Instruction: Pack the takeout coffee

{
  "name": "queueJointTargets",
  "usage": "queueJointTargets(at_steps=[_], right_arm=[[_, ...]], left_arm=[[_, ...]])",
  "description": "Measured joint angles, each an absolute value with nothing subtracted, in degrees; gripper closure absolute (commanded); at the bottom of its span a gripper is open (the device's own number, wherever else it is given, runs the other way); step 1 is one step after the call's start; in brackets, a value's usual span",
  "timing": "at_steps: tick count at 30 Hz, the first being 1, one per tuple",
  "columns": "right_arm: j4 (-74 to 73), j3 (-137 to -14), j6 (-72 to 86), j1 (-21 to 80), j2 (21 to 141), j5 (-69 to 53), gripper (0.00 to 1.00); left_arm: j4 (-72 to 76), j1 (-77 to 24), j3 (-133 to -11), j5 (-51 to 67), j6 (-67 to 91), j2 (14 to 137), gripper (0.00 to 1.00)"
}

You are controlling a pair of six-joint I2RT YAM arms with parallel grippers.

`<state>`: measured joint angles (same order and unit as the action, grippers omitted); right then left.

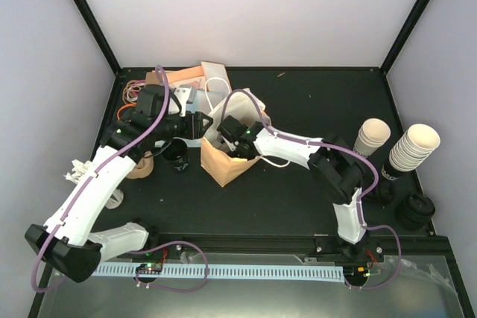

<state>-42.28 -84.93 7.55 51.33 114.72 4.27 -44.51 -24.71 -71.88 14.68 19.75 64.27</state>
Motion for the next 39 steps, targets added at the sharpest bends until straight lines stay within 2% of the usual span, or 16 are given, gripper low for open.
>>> queueJointTargets(at_steps=[31,36,39], right_arm=[[-34.7,-81.3,6.5,51.7,116.7,6.6,0.58],[-33.9,-80.6,6.5,51.7,116.4,7.0,0.48],[-32.9,-79.6,6.4,51.7,115.9,7.4,0.38]], left_arm=[[-44.1,-20.7,-71.9,19.4,18.6,65.4,0.44],[-44.1,-20.5,-71.9,19.8,18.5,65.4,0.44],[-44.1,-20.4,-71.9,19.9,18.4,65.4,0.44]])
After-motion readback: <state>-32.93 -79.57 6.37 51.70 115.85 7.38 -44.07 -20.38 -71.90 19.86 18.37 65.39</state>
